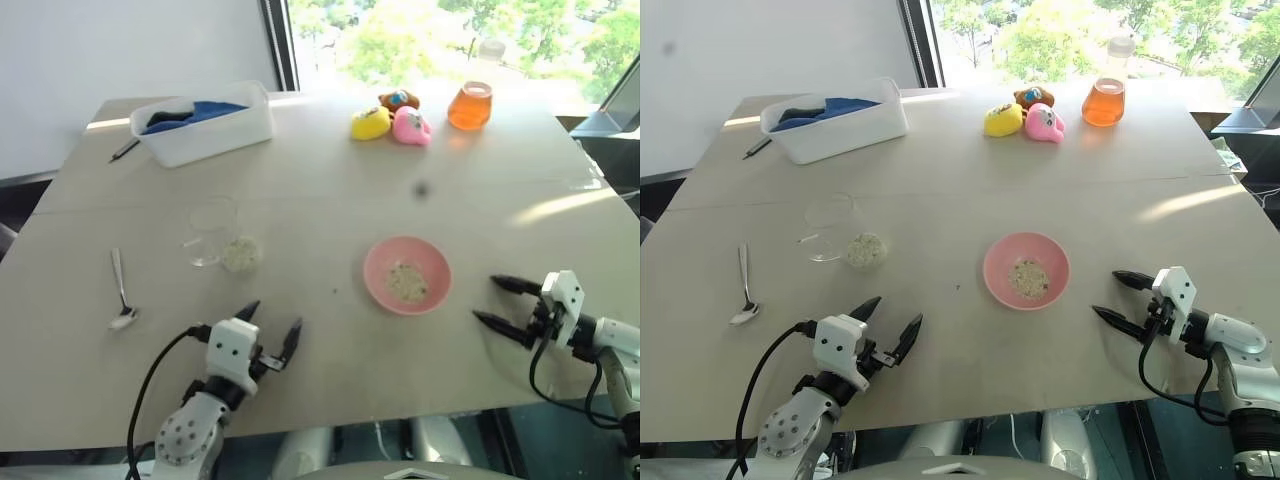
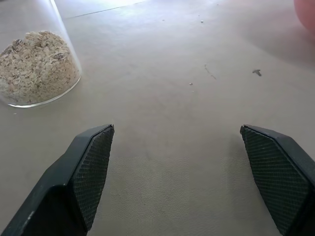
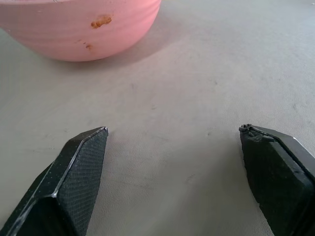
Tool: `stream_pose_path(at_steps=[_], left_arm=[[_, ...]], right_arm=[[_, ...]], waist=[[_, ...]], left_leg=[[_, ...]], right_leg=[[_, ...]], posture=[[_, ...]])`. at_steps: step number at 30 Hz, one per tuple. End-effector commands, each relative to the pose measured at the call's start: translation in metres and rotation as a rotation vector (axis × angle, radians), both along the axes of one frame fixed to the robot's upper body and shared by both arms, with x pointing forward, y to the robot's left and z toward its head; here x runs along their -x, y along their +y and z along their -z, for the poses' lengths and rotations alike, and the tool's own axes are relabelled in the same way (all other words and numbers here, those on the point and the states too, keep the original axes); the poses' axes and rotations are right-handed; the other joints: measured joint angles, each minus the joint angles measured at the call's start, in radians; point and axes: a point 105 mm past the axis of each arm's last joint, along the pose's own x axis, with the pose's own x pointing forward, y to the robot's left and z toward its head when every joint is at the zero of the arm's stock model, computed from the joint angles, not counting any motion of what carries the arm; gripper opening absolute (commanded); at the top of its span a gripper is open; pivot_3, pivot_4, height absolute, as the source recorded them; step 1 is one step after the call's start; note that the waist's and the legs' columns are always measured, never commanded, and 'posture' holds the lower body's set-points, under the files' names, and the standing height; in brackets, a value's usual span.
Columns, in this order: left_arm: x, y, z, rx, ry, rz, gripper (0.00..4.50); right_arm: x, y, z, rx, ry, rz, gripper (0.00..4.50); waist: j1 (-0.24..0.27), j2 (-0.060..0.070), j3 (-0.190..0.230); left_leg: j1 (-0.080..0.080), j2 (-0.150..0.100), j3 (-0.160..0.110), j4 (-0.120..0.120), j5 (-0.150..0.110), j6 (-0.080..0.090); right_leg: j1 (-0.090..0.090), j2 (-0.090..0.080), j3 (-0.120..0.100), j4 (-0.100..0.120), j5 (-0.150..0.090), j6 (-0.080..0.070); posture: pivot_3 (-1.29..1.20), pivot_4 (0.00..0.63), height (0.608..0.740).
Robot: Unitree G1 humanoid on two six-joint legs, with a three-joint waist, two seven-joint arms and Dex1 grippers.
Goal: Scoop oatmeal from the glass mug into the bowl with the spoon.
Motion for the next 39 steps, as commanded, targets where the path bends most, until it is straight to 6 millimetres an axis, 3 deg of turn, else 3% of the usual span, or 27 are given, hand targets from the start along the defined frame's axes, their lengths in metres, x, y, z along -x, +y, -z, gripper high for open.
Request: stream_pose_path(at_steps=[1,8,10,12,17,21,23,28,39], left_arm=[[0.001,-0.002,-0.007,0.000,-0.032,0.004,4.33],[0.009,0.024,-0.023,0.079,-0.108,-0.220,4.33],[0.013,0.045,-0.023,0.122,-0.104,-0.358,4.33],[0.020,0.067,-0.029,0.130,-0.119,-0.458,4.33],[0.027,0.122,-0.046,0.091,-0.168,-0.629,4.33],[0.024,0.166,-0.085,-0.044,-0.279,-0.715,4.33],[0.021,0.176,-0.096,-0.021,-0.287,-0.731,4.33],[0.018,0.200,-0.082,0.049,-0.081,-0.860,4.33],[-0.003,0.215,-0.056,0.104,0.178,-0.802,4.33]], right_arm=[[0.002,-0.010,-0.003,0.008,0.009,0.016,4.32],[0.008,-0.013,-0.036,0.026,-0.064,-0.083,4.32],[0.009,-0.005,-0.056,-0.016,-0.091,-0.125,4.32],[0.010,0.009,-0.081,-0.054,-0.124,-0.190,4.32],[0.023,0.054,-0.121,-0.117,-0.153,-0.381,4.32],[0.033,0.094,-0.148,-0.182,-0.164,-0.530,4.32],[0.037,0.108,-0.155,-0.197,-0.168,-0.587,4.32],[0.042,0.123,-0.164,-0.207,-0.167,-0.658,4.32],[0.042,0.130,-0.170,-0.222,-0.180,-0.680,4.32]], waist=[[0.000,0.000,0.000],[0.000,0.001,0.001],[-0.001,0.001,0.001],[-0.001,0.001,0.001],[0.003,-0.001,0.002],[0.002,-0.001,0.002],[0.002,-0.001,0.002],[0.001,-0.002,0.002],[0.000,-0.003,0.003]], left_leg=[[0.000,0.000,0.000,0.000,0.000,0.000],[0.000,0.000,0.001,0.000,0.000,0.000],[0.000,0.001,0.001,0.000,0.000,0.000],[0.000,0.002,0.001,-0.001,-0.002,0.004],[-0.001,0.002,-0.001,0.000,-0.002,0.004],[-0.002,0.001,-0.003,0.000,-0.001,0.002],[-0.003,0.001,-0.004,0.000,0.000,0.000],[-0.003,-0.002,-0.004,0.000,-0.001,0.001],[-0.006,-0.001,-0.005,0.000,0.000,-0.001]], right_leg=[[0.000,0.000,0.000,0.000,0.000,0.000],[0.000,-0.002,0.001,0.000,0.000,0.000],[0.000,-0.002,0.001,-0.001,0.000,0.000],[0.000,-0.002,0.001,-0.001,0.000,0.000],[0.000,0.000,-0.002,-0.001,0.000,0.000],[0.000,0.001,-0.005,-0.001,0.000,0.000],[0.000,0.001,-0.005,-0.001,0.000,0.000],[-0.001,-0.001,-0.005,-0.003,0.000,0.000],[-0.005,0.000,-0.005,0.000,0.000,0.000]], posture=[[0.00,0.150,0.740],[0.00,0.150,0.740],[0.00,0.150,0.740],[0.00,0.150,0.740],[0.00,0.150,0.740],[0.00,0.150,0.740],[0.00,0.150,0.740],[0.00,0.150,0.740],[0.00,0.150,0.740]])
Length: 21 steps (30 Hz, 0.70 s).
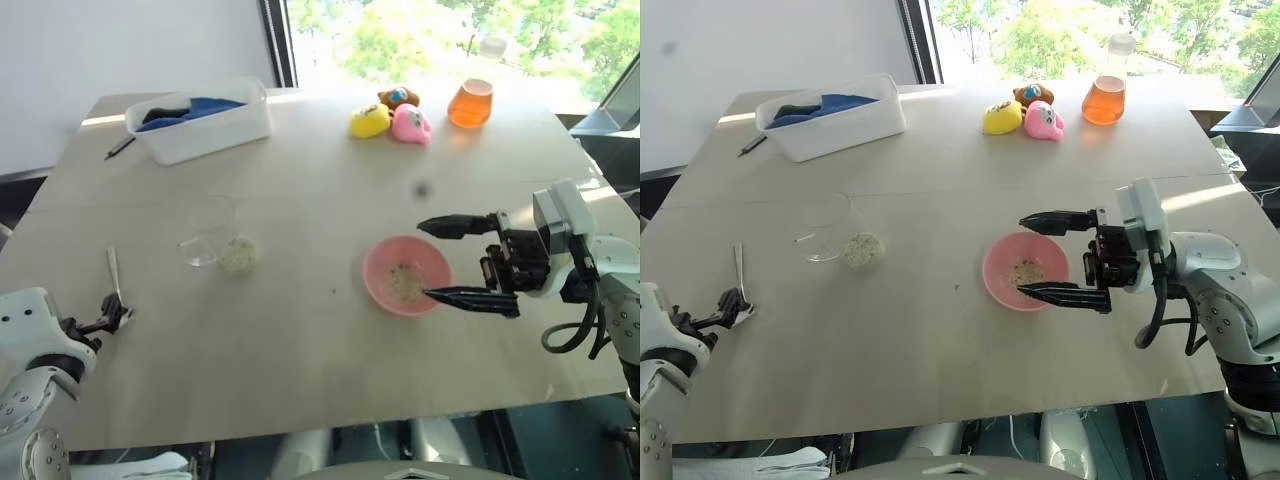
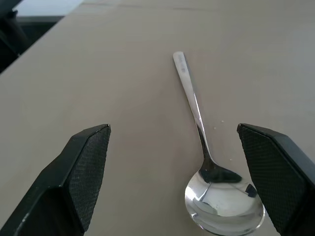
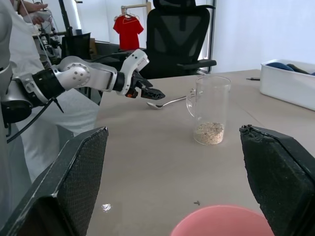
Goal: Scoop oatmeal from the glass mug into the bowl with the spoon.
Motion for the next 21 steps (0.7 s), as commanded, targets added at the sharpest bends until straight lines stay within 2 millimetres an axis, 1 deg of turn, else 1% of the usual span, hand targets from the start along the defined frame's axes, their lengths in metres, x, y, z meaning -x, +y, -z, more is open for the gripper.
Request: stream_pose_path(at_steps=[1,3,7,10,15,17,18,21], left_arm=[[-0.006,0.008,-0.006,-0.004,0.016,0.021,4.33],[-0.013,0.012,-0.008,-0.026,0.032,0.026,4.33],[-0.027,0.008,-0.005,0.036,0.042,0.061,4.33],[-0.030,0.005,0.009,0.065,0.116,0.081,4.33],[-0.033,0.009,0.024,0.080,0.182,0.060,4.33],[-0.036,0.008,0.028,0.095,0.188,0.062,3.95],[-0.036,0.007,0.030,0.113,0.188,0.060,3.66],[-0.033,0.007,0.036,0.159,0.188,0.040,2.45]], right_arm=[[0.006,0.004,-0.012,-0.015,-0.054,-0.027,4.32],[0.006,0.004,-0.011,-0.016,-0.052,-0.023,4.32],[0.007,0.007,-0.011,-0.021,-0.051,-0.023,4.32],[0.007,0.008,-0.010,-0.028,-0.052,-0.018,4.32],[0.003,0.004,-0.008,-0.047,-0.038,0.012,4.32],[0.001,0.002,-0.005,-0.045,-0.032,0.021,4.50],[0.000,0.002,-0.005,-0.043,-0.032,0.025,4.50],[-0.001,0.001,-0.005,-0.041,-0.033,0.029,4.50]], waist=[[0.000,0.000,0.000],[0.000,0.000,0.000],[0.001,0.000,0.000],[0.000,0.000,0.000],[-0.001,0.002,-0.001],[0.001,0.003,-0.002],[0.000,0.003,-0.002],[-0.002,0.004,-0.002]], left_leg=[[0.000,0.000,0.000,0.000,0.000,0.000],[0.000,0.000,0.000,0.000,0.000,0.000],[-0.002,-0.001,0.001,0.000,0.000,0.000],[-0.003,0.000,0.000,0.000,0.000,0.000],[-0.003,0.000,0.001,0.000,0.000,-0.001],[-0.002,0.000,0.001,0.000,0.001,-0.001],[-0.002,0.000,0.001,0.000,0.001,-0.002],[0.000,0.000,0.001,0.000,0.001,-0.002]], right_leg=[[0.000,0.000,0.000,0.000,0.000,0.000],[-0.001,0.000,0.000,0.000,0.000,0.000],[-0.002,-0.002,0.001,0.000,0.000,0.000],[-0.003,-0.002,0.001,0.001,0.000,0.000],[-0.004,-0.002,0.002,0.002,0.000,0.000],[-0.004,-0.002,0.002,0.003,0.000,0.000],[-0.004,-0.002,0.002,0.004,0.000,0.000],[-0.004,-0.004,0.003,0.008,0.000,0.000]], posture=[[0.00,0.150,0.740],[0.00,0.150,0.740],[0.00,0.150,0.740],[0.00,0.150,0.740],[0.00,0.150,0.740],[0.00,0.150,0.740],[0.00,0.150,0.740],[0.00,0.150,0.740]])
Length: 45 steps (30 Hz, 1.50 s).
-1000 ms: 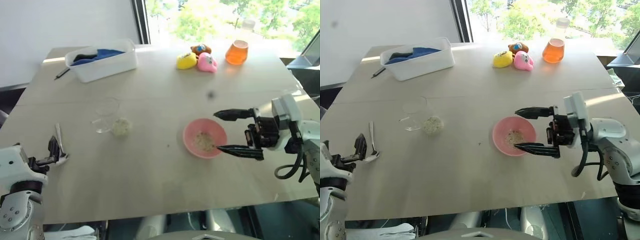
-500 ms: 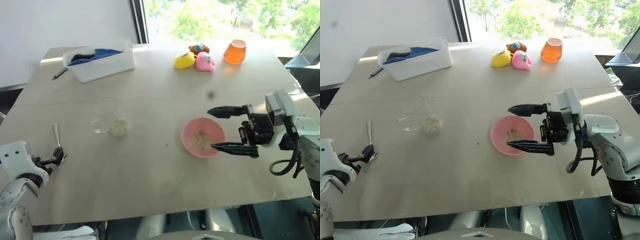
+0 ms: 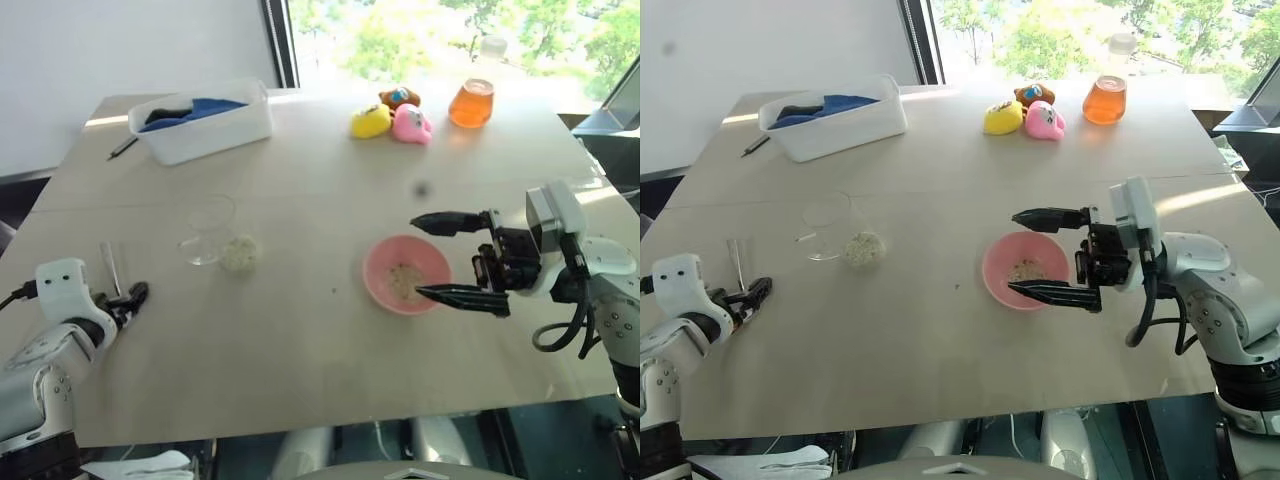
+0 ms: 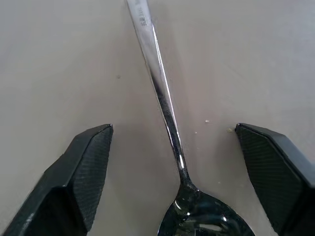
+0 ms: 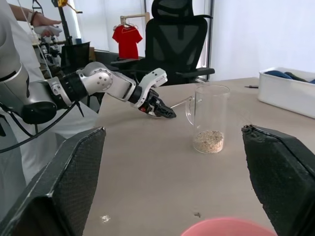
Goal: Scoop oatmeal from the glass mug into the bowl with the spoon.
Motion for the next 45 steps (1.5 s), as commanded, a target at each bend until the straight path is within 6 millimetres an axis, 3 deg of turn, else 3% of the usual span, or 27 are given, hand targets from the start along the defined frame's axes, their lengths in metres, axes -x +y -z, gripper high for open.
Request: stream_pose_path(at_steps=[1,4,5,6,13,15,19,20,23,26,29,33,37,40,45], left_arm=[[0.014,0.007,0.023,0.046,0.081,-0.068,2.15],[0.022,0.010,0.029,0.052,0.096,-0.098,0.89],[0.024,0.011,0.032,0.059,0.099,-0.108,0.27],[0.027,0.012,0.034,0.065,0.100,-0.118,0.04],[0.047,0.012,0.043,0.085,0.071,-0.190,0.04],[0.047,0.008,0.034,0.065,-0.016,-0.164,0.04],[0.070,0.002,0.027,0.018,-0.074,-0.133,0.04],[0.072,-0.002,0.017,0.025,-0.153,-0.124,0.04],[0.074,-0.026,-0.005,0.064,-0.327,-0.004,0.04],[0.096,-0.067,0.005,0.037,-0.224,0.237,0.04],[0.116,-0.072,0.007,0.018,-0.179,0.285,0.04],[0.132,-0.092,0.008,-0.082,-0.107,0.488,0.04],[0.122,-0.121,-0.003,-0.143,-0.188,0.668,0.04],[0.104,-0.139,-0.015,-0.168,-0.292,0.723,0.04],[0.073,-0.189,-0.020,-0.185,-0.386,0.873,0.04]], right_arm=[[0.002,-0.003,-0.008,-0.010,-0.047,0.005,4.50],[0.002,-0.002,-0.008,-0.013,-0.050,0.008,4.50],[0.002,-0.001,-0.008,-0.014,-0.050,0.009,4.50],[0.002,-0.001,-0.009,-0.015,-0.050,0.009,4.50],[-0.001,0.000,-0.011,-0.016,-0.054,0.011,4.50],[-0.002,0.000,-0.011,-0.014,-0.054,0.011,4.50],[-0.003,0.001,-0.010,-0.012,-0.048,0.006,4.50],[-0.003,0.001,-0.009,-0.013,-0.046,0.005,4.50],[-0.004,0.002,-0.009,-0.014,-0.039,-0.002,4.50],[-0.004,0.004,-0.006,-0.006,-0.029,-0.025,4.50],[-0.005,0.004,-0.004,-0.002,-0.013,-0.033,4.50],[-0.002,0.005,0.003,0.020,0.030,-0.049,4.50],[-0.004,0.007,0.009,0.027,0.063,-0.042,4.50],[-0.010,0.008,0.013,0.033,0.081,0.006,4.50],[-0.025,0.015,0.021,0.052,0.141,0.145,4.50]], waist=[[-0.003,0.001,0.000],[-0.009,0.001,-0.001],[-0.010,0.001,-0.001],[-0.012,0.002,-0.001],[-0.030,0.006,-0.003],[-0.030,0.007,-0.004],[-0.030,0.006,-0.004],[-0.028,0.006,-0.004],[-0.024,0.004,-0.003],[-0.023,-0.004,-0.002],[-0.023,-0.004,-0.002],[-0.017,-0.005,-0.001],[-0.007,-0.005,0.000],[0.001,-0.005,0.000],[0.000,-0.005,-0.001]], left_leg=[[0.001,0.000,0.001,0.000,0.000,0.000],[0.002,0.000,0.002,0.000,0.000,0.000],[0.003,0.000,0.003,0.000,0.000,0.000],[0.003,0.000,0.003,0.000,0.000,0.000],[0.005,0.000,0.007,-0.002,0.000,0.000],[0.006,0.000,0.008,-0.003,0.000,0.000],[0.006,0.001,0.009,-0.005,0.000,0.000],[0.006,0.001,0.010,-0.005,0.000,0.000],[0.005,0.001,0.009,-0.006,0.000,0.001],[0.002,0.002,0.006,-0.006,0.000,0.000],[0.000,0.001,0.005,-0.008,-0.001,0.001],[-0.002,0.002,0.001,-0.008,-0.001,0.001],[-0.004,0.001,0.001,-0.008,-0.001,0.002],[-0.004,0.001,0.001,-0.008,-0.001,0.002],[-0.004,0.000,0.000,-0.008,-0.001,0.001]], right_leg=[[0.000,0.000,0.001,0.001,0.000,0.000],[0.000,0.000,0.003,0.004,0.000,0.000],[0.000,0.000,0.004,0.004,0.000,0.000],[0.000,0.000,0.004,0.004,0.000,0.000],[0.000,0.000,0.008,0.004,0.000,0.000],[0.000,0.000,0.010,0.003,0.000,0.000],[-0.001,0.000,0.011,0.002,0.000,0.000],[-0.001,0.000,0.012,0.001,0.000,0.000],[-0.001,0.000,0.011,-0.002,0.000,0.000],[-0.001,0.000,0.010,-0.004,0.000,0.000],[-0.001,-0.001,0.010,-0.009,0.000,0.000],[-0.001,0.000,0.005,-0.011,0.000,-0.001],[-0.001,-0.002,0.004,-0.012,0.000,-0.001],[-0.001,-0.001,0.002,-0.012,0.000,0.000],[-0.001,0.000,-0.001,-0.011,0.000,0.000]], posture=[[0.00,0.150,0.740],[0.00,0.150,0.740],[0.00,0.150,0.740],[0.00,0.150,0.740],[0.00,0.150,0.740],[0.00,0.150,0.740],[0.00,0.150,0.740],[0.00,0.150,0.740],[0.00,0.150,0.740],[0.00,0.150,0.740],[0.00,0.150,0.740],[0.00,0.150,0.740],[0.00,0.150,0.740],[0.00,0.150,0.740],[0.00,0.150,0.740]])
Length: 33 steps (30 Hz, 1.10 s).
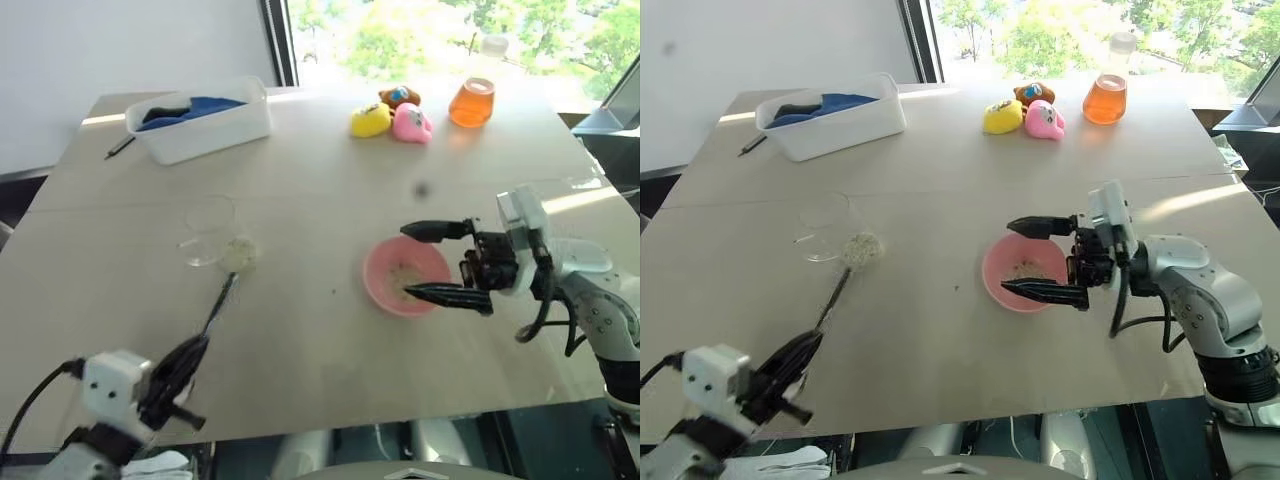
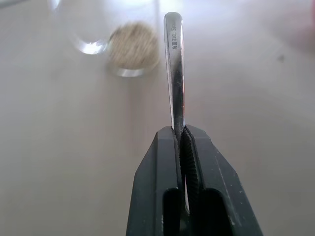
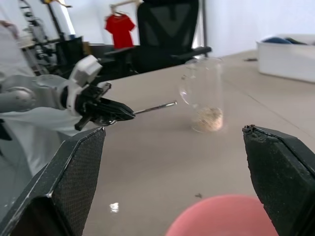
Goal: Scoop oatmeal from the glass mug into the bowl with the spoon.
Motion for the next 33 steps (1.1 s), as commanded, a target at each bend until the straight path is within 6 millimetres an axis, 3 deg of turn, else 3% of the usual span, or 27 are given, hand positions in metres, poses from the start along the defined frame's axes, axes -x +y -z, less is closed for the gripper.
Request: stream_pose_path(at_steps=[1,5,11,20,26,33], left_arm=[[-0.018,-0.038,-0.012,-0.008,-0.091,0.101,0.04],[-0.039,-0.071,-0.020,-0.003,-0.178,0.162,0.04],[-0.056,-0.093,-0.027,0.066,-0.244,0.190,0.04],[-0.060,-0.102,-0.027,0.090,-0.253,0.242,0.04],[-0.059,-0.103,-0.026,0.092,-0.255,0.264,0.04],[-0.055,-0.105,-0.023,0.108,-0.250,0.272,0.04]], right_arm=[[-0.008,0.006,0.001,0.004,0.029,0.091,4.50],[-0.021,0.017,0.009,0.066,0.092,0.224,4.50],[-0.034,0.047,-0.006,-0.059,0.267,0.313,4.50],[-0.021,0.085,-0.010,-0.086,0.468,0.184,4.50],[-0.031,0.090,0.001,-0.038,0.521,0.227,4.50],[-0.030,0.095,-0.001,-0.051,0.567,0.183,4.50]], waist=[[0.000,0.000,0.000],[-0.002,0.000,0.000],[-0.014,0.001,0.000],[-0.026,0.002,0.000],[-0.028,0.002,0.000],[-0.029,0.002,0.000]], left_leg=[[0.000,0.000,0.000,0.000,0.000,0.000],[0.000,0.000,0.000,0.000,0.000,0.000],[0.000,0.001,0.000,0.000,0.001,-0.002],[-0.001,-0.001,0.000,0.000,0.001,-0.002],[-0.001,0.000,0.000,0.001,0.002,-0.002],[-0.001,0.000,0.000,0.001,0.002,-0.002]], right_leg=[[0.000,0.001,0.000,0.000,0.000,0.000],[-0.001,0.004,0.000,0.001,0.000,0.000],[-0.003,0.004,0.001,0.004,0.000,0.000],[-0.003,0.005,0.000,0.004,0.000,0.000],[-0.004,0.006,0.000,0.005,0.000,0.000],[-0.004,0.006,0.001,0.005,0.000,0.000]], posture=[[0.00,0.150,0.740],[0.00,0.150,0.740],[0.00,0.150,0.740],[0.00,0.150,0.740],[0.00,0.150,0.740],[0.00,0.150,0.740]])
